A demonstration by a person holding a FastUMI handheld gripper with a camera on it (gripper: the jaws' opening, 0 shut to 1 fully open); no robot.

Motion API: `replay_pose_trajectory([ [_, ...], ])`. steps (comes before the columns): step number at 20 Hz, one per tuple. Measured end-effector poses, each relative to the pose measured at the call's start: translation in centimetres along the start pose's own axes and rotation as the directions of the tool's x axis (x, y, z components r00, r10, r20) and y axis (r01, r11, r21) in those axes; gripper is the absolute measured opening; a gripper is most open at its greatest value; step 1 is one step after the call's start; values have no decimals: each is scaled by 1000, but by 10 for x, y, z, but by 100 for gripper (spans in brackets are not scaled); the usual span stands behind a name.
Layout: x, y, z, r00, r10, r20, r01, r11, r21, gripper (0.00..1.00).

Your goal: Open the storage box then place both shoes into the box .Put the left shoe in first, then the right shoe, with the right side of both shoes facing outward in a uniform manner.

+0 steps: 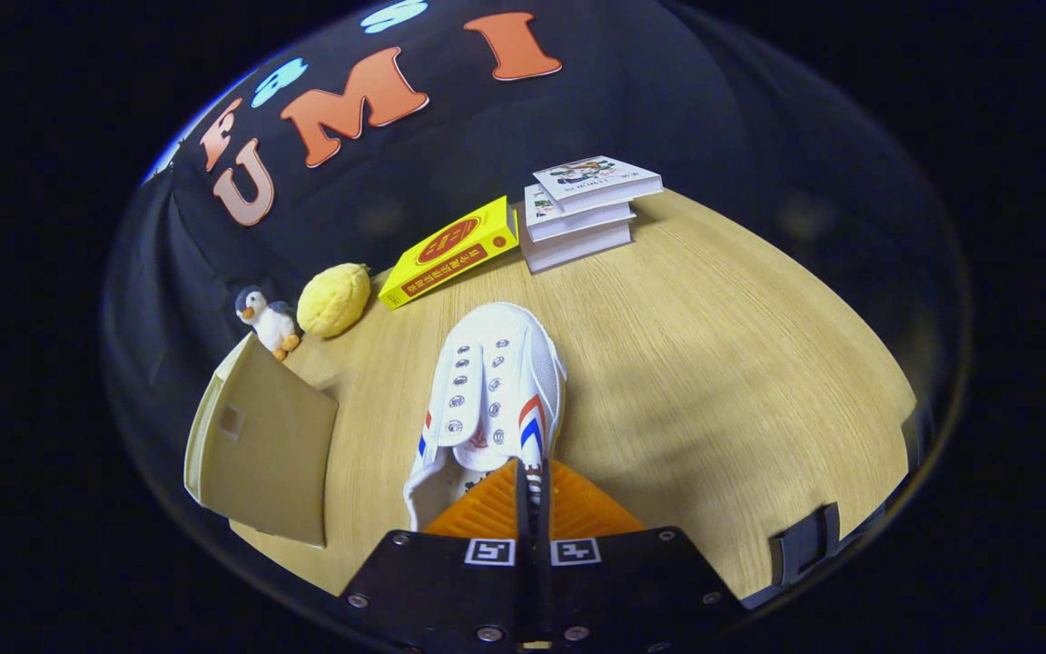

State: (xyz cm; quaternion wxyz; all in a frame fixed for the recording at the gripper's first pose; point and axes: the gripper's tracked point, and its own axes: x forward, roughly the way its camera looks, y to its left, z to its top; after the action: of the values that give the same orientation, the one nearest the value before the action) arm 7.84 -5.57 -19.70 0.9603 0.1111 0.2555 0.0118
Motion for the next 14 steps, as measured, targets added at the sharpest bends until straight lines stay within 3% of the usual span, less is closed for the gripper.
replay_pose_trajectory([
  [6, -26, 75, 18, 997, 60, 38, -60, 998, 1, 0],
  [14, -52, 226, 23, 984, 164, 72, -161, 986, -38, 0],
])
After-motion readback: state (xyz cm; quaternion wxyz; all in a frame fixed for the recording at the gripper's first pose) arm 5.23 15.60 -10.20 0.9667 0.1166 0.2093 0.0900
